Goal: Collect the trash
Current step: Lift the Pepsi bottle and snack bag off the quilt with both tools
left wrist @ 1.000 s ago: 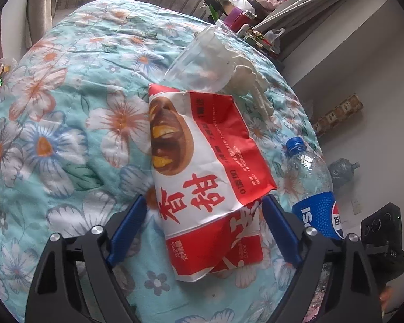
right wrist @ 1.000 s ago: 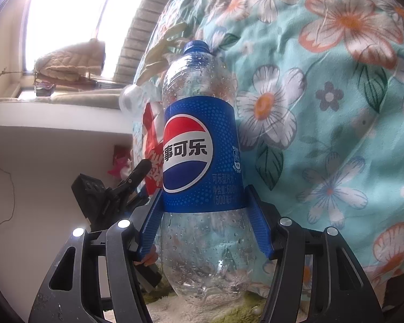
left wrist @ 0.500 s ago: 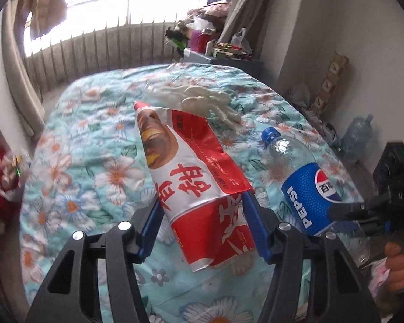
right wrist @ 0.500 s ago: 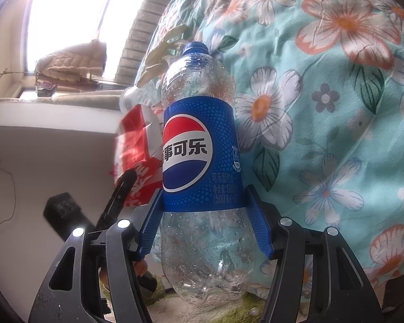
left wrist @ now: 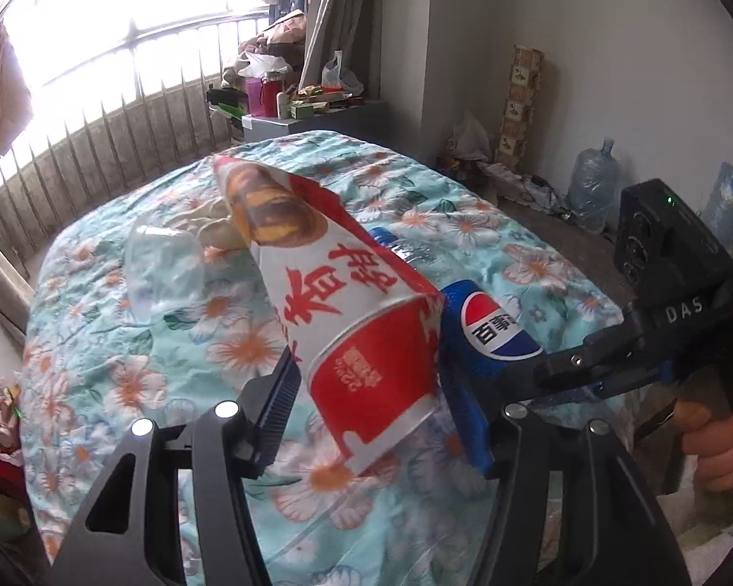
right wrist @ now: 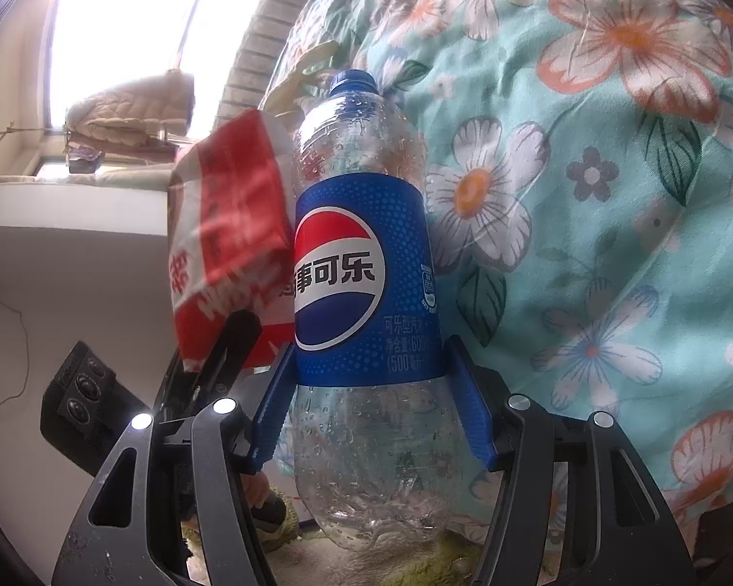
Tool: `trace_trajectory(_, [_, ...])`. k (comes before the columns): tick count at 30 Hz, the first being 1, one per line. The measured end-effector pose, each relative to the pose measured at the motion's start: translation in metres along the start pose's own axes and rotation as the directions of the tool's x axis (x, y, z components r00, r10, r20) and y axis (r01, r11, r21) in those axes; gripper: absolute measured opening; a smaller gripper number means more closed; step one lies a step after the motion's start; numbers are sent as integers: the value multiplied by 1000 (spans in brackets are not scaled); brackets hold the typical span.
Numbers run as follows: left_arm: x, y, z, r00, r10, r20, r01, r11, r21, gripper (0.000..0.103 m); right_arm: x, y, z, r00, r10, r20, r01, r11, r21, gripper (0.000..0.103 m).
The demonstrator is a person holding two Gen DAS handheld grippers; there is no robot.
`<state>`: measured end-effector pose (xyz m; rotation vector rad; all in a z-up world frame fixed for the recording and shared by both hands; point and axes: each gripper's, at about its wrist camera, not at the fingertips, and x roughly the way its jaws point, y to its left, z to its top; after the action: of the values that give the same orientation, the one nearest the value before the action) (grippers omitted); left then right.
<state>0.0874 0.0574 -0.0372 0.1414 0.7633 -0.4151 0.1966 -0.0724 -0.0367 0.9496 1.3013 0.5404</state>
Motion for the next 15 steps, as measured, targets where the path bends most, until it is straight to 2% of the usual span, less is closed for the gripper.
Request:
trace_trajectory(5, [5, 18, 3, 994, -108, 2, 108, 985, -134, 57, 0, -2, 1, 1000, -3, -1, 3, 1000, -3, 57])
trace_trajectory(8, [4, 28, 5, 982, -187, 23, 188, 958, -218, 58, 1, -2, 1, 1000, -7, -2, 7, 1000, -6, 57])
trace_trajectory(9, [4, 31, 6, 977, -210, 29, 211, 947, -243, 63, 2, -2, 1, 1000, -7, -3, 7, 1000, -6, 57])
trace_trajectory(11, [5, 38, 7, 967, -249, 47, 251, 922, -293, 65, 3, -1, 1, 1000, -7, -5, 7, 1000, -5, 57])
trace_trajectory(15, [11, 46, 10, 959, -280, 55, 279, 885, -372, 69, 5, 0, 0, 1000, -12, -6, 12, 1000, -8, 57])
